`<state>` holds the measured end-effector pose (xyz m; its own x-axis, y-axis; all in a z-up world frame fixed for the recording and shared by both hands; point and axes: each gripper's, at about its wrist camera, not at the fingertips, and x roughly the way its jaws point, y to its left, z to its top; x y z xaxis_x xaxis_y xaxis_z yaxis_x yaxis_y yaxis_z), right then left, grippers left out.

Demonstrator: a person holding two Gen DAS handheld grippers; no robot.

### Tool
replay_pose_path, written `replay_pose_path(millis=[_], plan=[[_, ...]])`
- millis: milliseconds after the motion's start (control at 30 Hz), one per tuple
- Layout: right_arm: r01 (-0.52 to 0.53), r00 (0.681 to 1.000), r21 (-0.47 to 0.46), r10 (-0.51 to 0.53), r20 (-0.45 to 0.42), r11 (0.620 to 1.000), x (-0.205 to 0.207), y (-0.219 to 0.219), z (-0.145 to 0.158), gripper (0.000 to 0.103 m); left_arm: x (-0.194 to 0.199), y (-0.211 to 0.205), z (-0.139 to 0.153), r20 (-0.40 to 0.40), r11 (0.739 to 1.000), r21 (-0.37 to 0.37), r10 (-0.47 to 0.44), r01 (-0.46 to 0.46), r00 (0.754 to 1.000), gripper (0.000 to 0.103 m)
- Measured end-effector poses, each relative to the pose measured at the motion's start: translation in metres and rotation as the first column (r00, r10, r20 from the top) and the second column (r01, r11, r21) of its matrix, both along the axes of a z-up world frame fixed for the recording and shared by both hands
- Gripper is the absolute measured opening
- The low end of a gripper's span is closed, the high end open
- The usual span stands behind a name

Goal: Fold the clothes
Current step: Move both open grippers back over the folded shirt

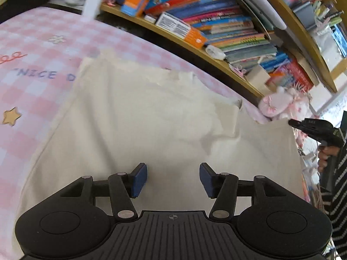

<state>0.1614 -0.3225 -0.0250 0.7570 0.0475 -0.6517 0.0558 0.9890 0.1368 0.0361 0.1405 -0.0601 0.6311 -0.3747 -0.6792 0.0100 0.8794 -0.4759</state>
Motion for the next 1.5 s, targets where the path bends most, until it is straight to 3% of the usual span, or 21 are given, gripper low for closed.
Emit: replay_pose_path(millis=[133,233,267,333,367,500,633,700,800,867,900,967,1033,1067,1200,1267,1400,1500], plan=[[0.028,0.987,-0.065,-0.038,-0.158,0.997,0.029,-0.011,-0.044,0.003,-0.001,-0.006,0.004,-0.009,0.998,0.056,0.023,-0.022,1.000,0.055],[0.024,0.987,-0.111,-0.041,-0.156,0.994,0.032,-0.012,-0.055,0.004,-0.001,-0.010,0.011,-0.023,0.994,0.112,0.023,-0.021,0.999,0.055],[0.016,0.986,-0.092,-0.031,-0.163,0.996,0.031,-0.014,-0.054,0.006,0.000,-0.010,0.013,-0.029,0.991,0.131,0.022,-0.018,0.999,0.055],[0.016,0.991,-0.047,-0.022,-0.135,0.999,0.020,-0.018,-0.043,0.025,0.009,-0.003,0.022,-0.007,0.986,0.164,0.039,-0.037,0.999,0.057],[0.001,0.993,-0.016,-0.003,-0.116,1.000,0.006,-0.019,-0.035,0.031,0.018,0.003,0.026,0.008,0.981,0.185,0.051,-0.052,0.999,0.060],[-0.096,0.988,0.052,0.101,-0.113,0.994,-0.058,-0.013,-0.015,0.032,0.053,0.025,0.042,0.071,0.958,0.264,0.097,-0.113,0.993,0.060],[-0.148,0.976,0.046,0.153,-0.155,0.988,-0.139,0.001,-0.013,0.032,0.104,0.039,0.039,0.076,0.943,0.311,0.096,-0.115,0.993,0.059],[-0.126,0.975,0.019,0.128,-0.180,0.992,-0.165,0.009,-0.020,0.032,0.128,0.043,0.032,0.060,0.939,0.330,0.081,-0.097,0.995,0.059],[-0.067,0.969,-0.006,0.064,-0.239,0.998,-0.192,0.016,-0.033,0.032,0.153,0.045,0.020,0.022,0.931,0.359,0.058,-0.061,0.998,0.050],[-0.023,0.964,-0.011,0.019,-0.264,1.000,-0.200,0.019,-0.042,0.032,0.164,0.050,0.014,-0.013,0.937,0.346,0.050,-0.043,0.999,0.009],[0.000,0.962,-0.006,-0.002,-0.273,1.000,-0.203,0.019,-0.045,0.031,0.167,0.053,0.012,-0.029,0.944,0.328,0.046,-0.034,0.999,0.009],[0.038,0.960,0.001,-0.036,-0.276,0.999,-0.207,0.019,-0.049,0.031,0.162,0.064,0.021,0.031,0.964,0.261,0.049,-0.056,0.998,0.008],[0.045,0.959,0.001,-0.042,-0.279,0.999,-0.208,0.022,-0.048,0.031,0.156,0.081,0.030,0.115,0.977,0.161,0.120,-0.138,0.986,0.002],[0.043,0.959,-0.001,-0.042,-0.279,0.999,-0.208,0.025,-0.047,0.031,0.159,0.087,0.027,0.105,0.978,0.147,0.136,-0.151,0.985,0.002],[0.034,0.957,-0.018,-0.038,-0.286,0.999,-0.206,0.030,-0.045,0.031,0.177,0.086,0.004,-0.015,0.971,0.215,0.108,-0.103,0.994,0.007],[0.031,0.956,-0.019,-0.035,-0.292,0.999,-0.205,0.029,-0.045,0.031,0.174,0.082,0.006,0.010,0.967,0.237,0.090,-0.090,0.996,0.010],[0.024,0.956,-0.017,-0.028,-0.293,1.000,-0.203,0.027,-0.045,0.031,0.147,0.090,0.028,0.100,0.972,0.199,0.109,-0.127,0.989,0.012],[0.034,0.960,0.005,-0.032,-0.279,0.999,-0.204,0.025,-0.041,0.032,0.108,0.076,0.049,0.147,0.985,0.169,0.021,-0.046,0.989,0.012]])
